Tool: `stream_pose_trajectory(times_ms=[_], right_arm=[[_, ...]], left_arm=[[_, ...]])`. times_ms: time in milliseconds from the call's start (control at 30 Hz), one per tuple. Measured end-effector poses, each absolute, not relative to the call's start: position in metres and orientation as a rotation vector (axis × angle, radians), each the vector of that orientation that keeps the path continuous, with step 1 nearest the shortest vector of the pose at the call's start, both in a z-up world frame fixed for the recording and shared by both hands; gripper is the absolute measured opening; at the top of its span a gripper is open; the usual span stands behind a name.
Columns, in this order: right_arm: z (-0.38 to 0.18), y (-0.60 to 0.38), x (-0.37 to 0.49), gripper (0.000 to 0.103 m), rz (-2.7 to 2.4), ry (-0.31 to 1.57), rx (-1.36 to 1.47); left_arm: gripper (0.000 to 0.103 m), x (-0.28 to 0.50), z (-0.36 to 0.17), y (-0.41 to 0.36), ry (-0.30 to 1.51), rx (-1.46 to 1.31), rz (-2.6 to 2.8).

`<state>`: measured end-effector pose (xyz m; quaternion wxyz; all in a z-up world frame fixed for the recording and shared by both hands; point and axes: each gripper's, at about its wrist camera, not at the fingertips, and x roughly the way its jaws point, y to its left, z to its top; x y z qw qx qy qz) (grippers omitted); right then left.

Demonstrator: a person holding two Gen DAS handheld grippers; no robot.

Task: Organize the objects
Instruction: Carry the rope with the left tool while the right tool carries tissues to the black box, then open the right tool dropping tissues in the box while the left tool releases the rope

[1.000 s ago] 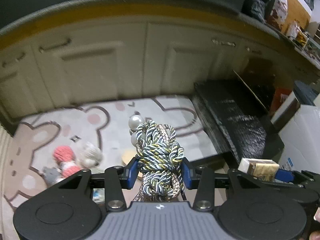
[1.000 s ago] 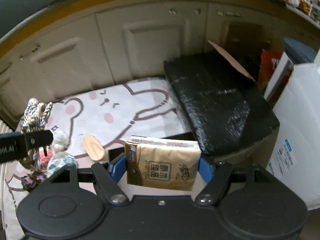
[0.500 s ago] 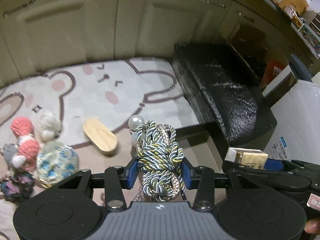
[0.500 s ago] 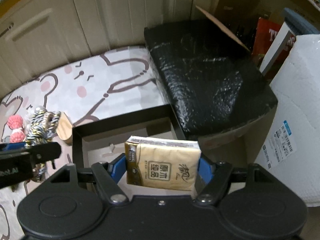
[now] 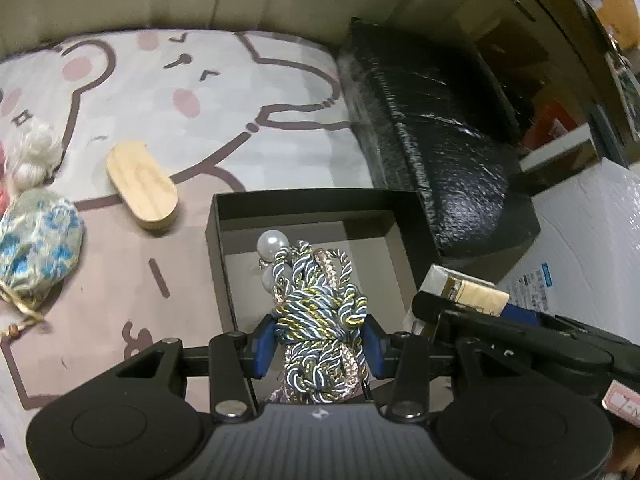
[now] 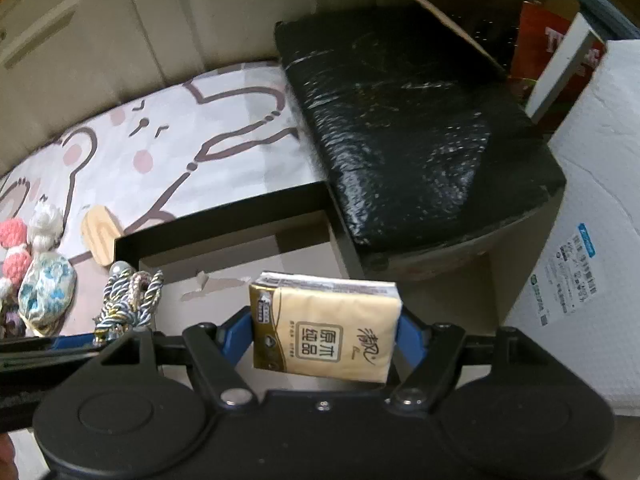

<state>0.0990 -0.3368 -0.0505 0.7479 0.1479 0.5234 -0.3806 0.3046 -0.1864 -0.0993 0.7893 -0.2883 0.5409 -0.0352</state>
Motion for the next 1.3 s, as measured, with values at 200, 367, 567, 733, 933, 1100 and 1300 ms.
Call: stream_pose_trajectory(times_ms=[200, 367, 567, 733, 933, 1100, 1300], right_arm=[[-0.058, -0.334, 0.106, 0.074, -0.798, 1.193, 0.324], [-0.064, -0.331, 0.109, 0.075, -0.766, 1.236, 0.322], [-0.069, -0.332, 0.106, 0.076, -0.770, 1.262, 0.341], [-0.070, -0.337, 0.102, 0.083, -0.796, 1.264, 0.376], [-0.069, -0.338, 0.101, 0.083, -0.812, 1.266, 0.380], [-0.065, -0.338, 0.097, 0.083, -0.830, 1.255, 0.386], [-0.061, -0.335, 0.095, 0.083, -0.836, 1.250, 0.379]], left_arm=[[0.045, 0.301, -0.109, -0.179, 1.169, -0.705, -0.011], [0.045, 0.297, -0.118, -0.172, 1.179, -0.792, 0.022], [0.045, 0.296, -0.119, -0.175, 1.187, -0.790, 0.016], [0.046, 0.295, -0.125, -0.176, 1.213, -0.792, 0.009], [0.051, 0.294, -0.126, -0.177, 1.215, -0.796, 0.000], [0.066, 0.292, -0.120, -0.177, 1.193, -0.798, -0.029], [0.072, 0.288, -0.110, -0.178, 1.175, -0.739, -0.036]])
